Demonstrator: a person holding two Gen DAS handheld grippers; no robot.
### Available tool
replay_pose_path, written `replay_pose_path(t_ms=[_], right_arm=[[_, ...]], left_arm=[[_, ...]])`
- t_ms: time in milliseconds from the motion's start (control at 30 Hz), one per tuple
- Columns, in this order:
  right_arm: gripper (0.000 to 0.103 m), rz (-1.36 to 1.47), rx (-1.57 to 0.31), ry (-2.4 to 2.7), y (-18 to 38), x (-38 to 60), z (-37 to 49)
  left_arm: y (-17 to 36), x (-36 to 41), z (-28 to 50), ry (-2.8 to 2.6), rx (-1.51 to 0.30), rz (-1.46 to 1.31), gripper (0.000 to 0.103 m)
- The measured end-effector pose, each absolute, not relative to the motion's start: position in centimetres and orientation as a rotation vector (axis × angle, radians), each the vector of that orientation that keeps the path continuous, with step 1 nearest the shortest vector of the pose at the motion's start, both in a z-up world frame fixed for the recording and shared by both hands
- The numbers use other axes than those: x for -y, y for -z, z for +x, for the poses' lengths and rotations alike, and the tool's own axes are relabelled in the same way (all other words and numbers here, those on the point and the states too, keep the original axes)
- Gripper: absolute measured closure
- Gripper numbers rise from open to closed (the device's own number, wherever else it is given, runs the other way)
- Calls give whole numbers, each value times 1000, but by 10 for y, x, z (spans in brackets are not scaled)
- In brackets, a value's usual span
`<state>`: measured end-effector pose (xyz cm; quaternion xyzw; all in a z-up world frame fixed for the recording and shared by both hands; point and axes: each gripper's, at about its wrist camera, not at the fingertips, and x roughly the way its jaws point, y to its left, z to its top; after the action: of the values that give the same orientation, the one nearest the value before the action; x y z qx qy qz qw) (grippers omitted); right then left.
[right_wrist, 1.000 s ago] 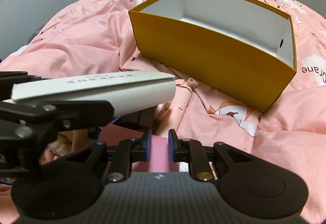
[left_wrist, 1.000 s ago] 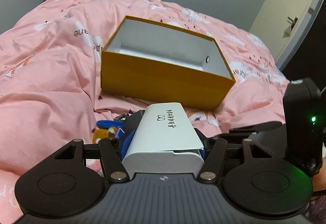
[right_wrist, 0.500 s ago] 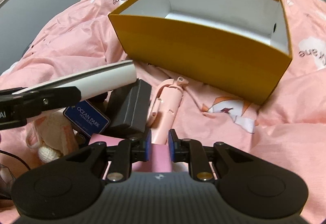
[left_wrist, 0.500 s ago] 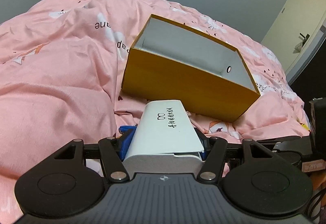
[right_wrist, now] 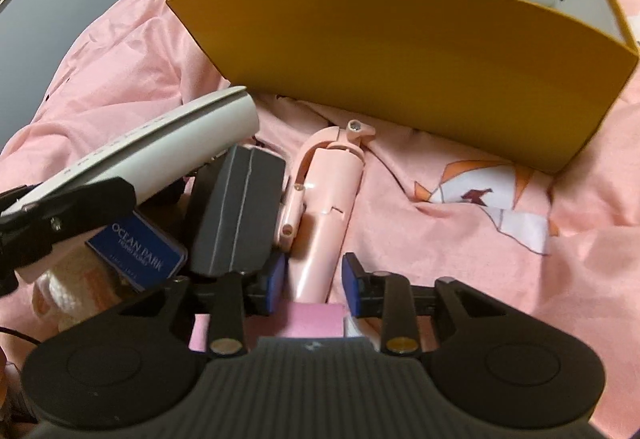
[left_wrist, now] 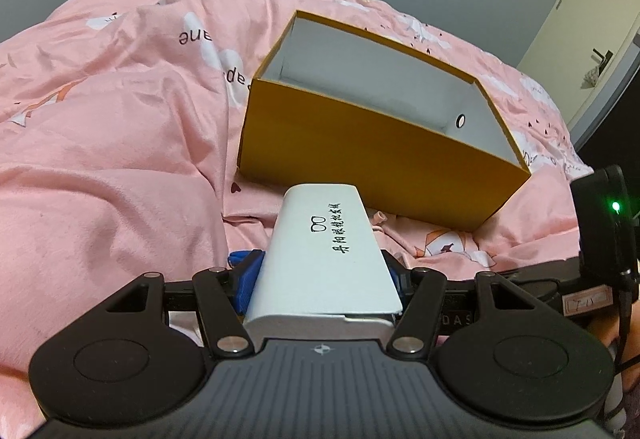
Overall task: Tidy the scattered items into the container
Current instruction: 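Lift the power bank with the left gripper while the right gripper reaches for the pink selfie stick, then grasp the pink selfie stick with the right gripper and lift it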
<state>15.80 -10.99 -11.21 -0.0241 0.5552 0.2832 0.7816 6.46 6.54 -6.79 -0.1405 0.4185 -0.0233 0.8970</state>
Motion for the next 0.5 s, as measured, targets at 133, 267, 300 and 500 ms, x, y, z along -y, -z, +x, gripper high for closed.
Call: replay_pose_path(t_ms=[133,267,300,500], right_arm=[[66,-62,-1228,-627,123,102,166],[64,-39,-1255,-646,133,100,174],[64,-32,-1261,-651,136,99,177],[66,24,-1280,-678,144,102,185]], left_arm=[[73,-63,72,52,-893,-266,33],[78,-65,79,52,-915,-273,33],[79,-66,81,50,-921,-274,33],[81,-66,84,46,-917,-269,33]])
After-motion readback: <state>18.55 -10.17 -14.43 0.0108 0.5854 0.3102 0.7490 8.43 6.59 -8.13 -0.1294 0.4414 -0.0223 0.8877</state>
